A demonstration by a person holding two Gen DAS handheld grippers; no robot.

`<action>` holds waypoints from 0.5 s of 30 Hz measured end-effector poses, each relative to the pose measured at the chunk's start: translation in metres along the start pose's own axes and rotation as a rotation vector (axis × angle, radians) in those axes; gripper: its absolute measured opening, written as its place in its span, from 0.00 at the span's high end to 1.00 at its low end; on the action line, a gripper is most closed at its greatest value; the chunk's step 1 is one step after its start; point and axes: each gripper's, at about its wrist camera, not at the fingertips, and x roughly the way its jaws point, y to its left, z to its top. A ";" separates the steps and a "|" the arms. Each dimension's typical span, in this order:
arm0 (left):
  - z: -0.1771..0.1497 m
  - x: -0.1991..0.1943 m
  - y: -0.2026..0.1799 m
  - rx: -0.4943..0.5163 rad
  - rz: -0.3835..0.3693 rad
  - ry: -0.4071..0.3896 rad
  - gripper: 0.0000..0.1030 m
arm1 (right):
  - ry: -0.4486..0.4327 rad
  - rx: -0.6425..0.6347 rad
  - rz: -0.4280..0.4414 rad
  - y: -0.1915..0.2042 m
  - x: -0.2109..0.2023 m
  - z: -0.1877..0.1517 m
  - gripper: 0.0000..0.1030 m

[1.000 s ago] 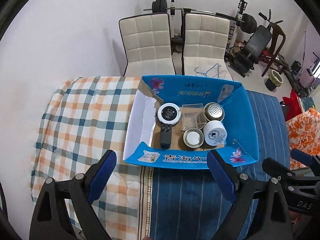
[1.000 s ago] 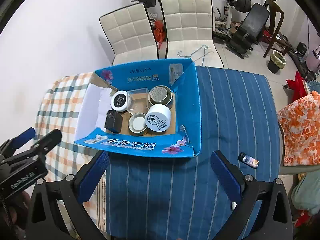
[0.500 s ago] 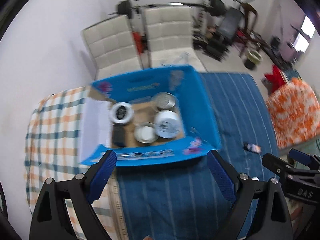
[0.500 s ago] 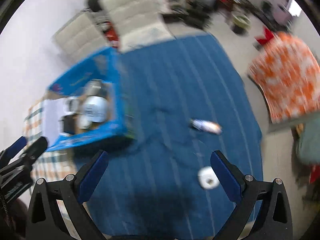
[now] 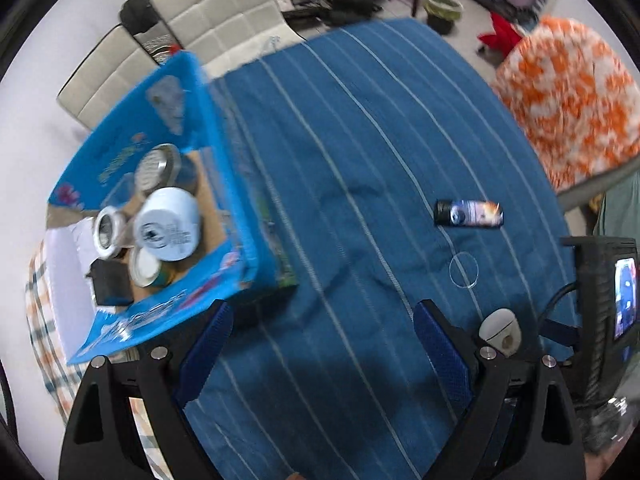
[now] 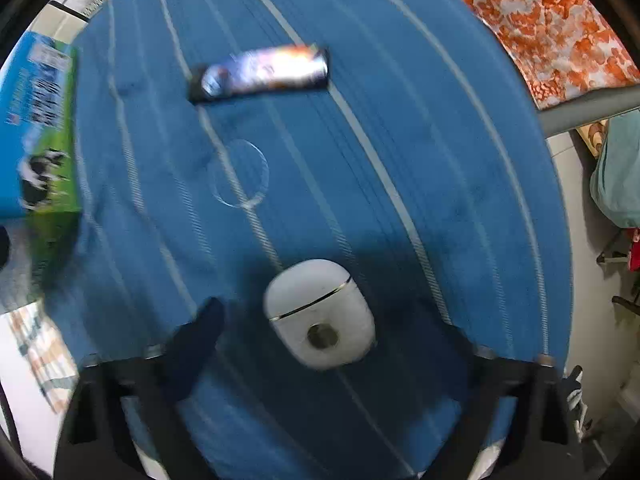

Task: Organize rigid objects
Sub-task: 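Grasp the white earbud case with the right gripper while the left grasps the phone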

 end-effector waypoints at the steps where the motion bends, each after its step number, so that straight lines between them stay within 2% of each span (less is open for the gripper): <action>1: 0.001 0.003 -0.003 0.011 0.005 0.007 0.10 | -0.038 -0.011 -0.024 0.001 -0.003 0.000 0.24; 3: 0.005 0.013 -0.014 0.041 0.014 0.016 0.10 | -0.067 -0.024 -0.051 0.002 -0.007 0.002 0.33; 5: 0.008 0.018 -0.021 0.075 0.024 0.020 0.10 | -0.084 -0.012 -0.039 -0.004 -0.012 0.007 0.52; 10: 0.025 0.020 -0.036 0.130 -0.070 -0.012 0.10 | -0.060 0.023 0.015 -0.028 -0.020 0.029 0.52; 15: 0.050 0.016 -0.060 0.245 -0.141 -0.057 0.10 | -0.064 0.075 0.065 -0.053 -0.029 0.039 0.52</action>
